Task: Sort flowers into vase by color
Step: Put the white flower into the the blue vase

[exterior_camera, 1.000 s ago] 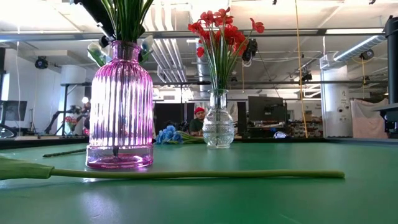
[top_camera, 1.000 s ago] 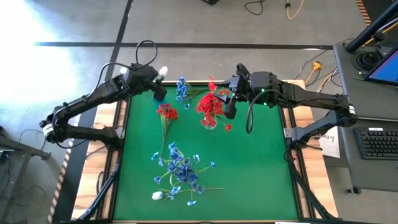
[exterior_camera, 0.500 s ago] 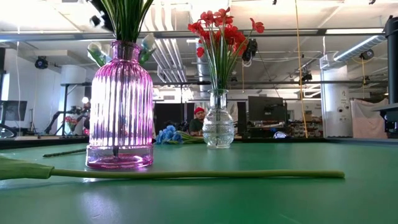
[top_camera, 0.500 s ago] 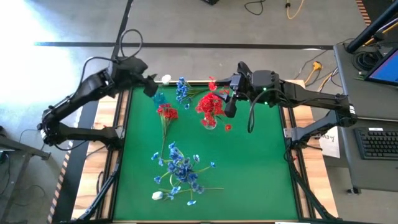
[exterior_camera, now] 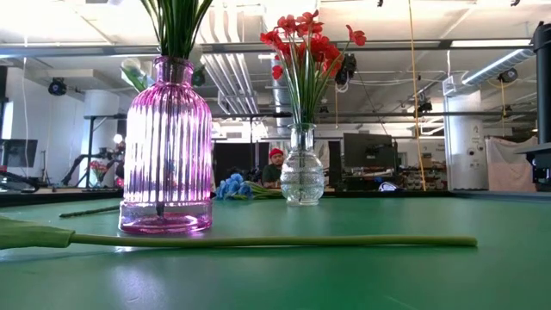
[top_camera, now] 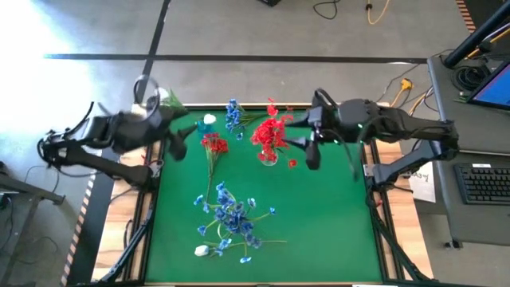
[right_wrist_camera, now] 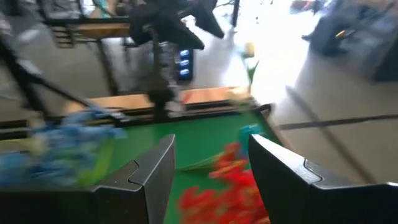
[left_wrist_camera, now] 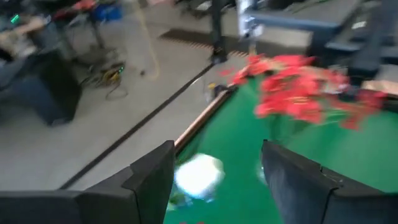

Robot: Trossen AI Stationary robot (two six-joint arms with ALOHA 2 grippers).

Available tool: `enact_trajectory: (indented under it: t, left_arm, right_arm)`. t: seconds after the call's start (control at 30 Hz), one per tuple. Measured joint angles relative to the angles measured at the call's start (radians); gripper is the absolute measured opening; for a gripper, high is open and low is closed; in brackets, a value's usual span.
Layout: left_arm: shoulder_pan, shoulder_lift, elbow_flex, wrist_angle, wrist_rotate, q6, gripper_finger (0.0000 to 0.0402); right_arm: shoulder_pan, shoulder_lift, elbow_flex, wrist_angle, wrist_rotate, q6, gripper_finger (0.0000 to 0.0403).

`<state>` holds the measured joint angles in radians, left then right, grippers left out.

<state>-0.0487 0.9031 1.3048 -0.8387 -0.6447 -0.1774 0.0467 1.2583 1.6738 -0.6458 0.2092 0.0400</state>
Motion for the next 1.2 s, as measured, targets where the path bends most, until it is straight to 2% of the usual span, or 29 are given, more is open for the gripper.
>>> enact_trajectory:
  t: [0.17,0.37,0.57,0.77,0.97,1.2]
  left_arm:
    - [-0.331,0.003,-0.004,0.022,-0.160,-0.027,0.0223]
    - [-0.596,0.054,0.008,0.046,-0.270,-0.038,0.0223]
    - [-0.719,0.088,0.008,0.007,-0.289,-0.142,0.0223]
    - [-0.802,0.113,0.008,-0.156,-0.282,-0.361,0.0223]
    - [-0.902,0.153,0.008,-0.231,-0.252,-0.493,0.0223]
    - [-0.990,0.198,0.007,-0.231,-0.253,-0.517,0.0223]
  right_arm:
    - [0.120,0.003,0.082,-0.131,-0.004,0.180,0.0194]
    - [0.286,0.007,0.088,-0.219,-0.007,0.401,0.0194]
    - [0.432,0.073,0.072,-0.373,0.055,0.627,0.0194]
    - [0.557,0.199,0.047,-0.546,0.112,0.832,0.0194]
    - [0.671,0.371,-0.026,-0.518,0.113,0.957,0.0194]
    - [0.700,0.596,-0.044,-0.254,0.136,0.960,0.0194]
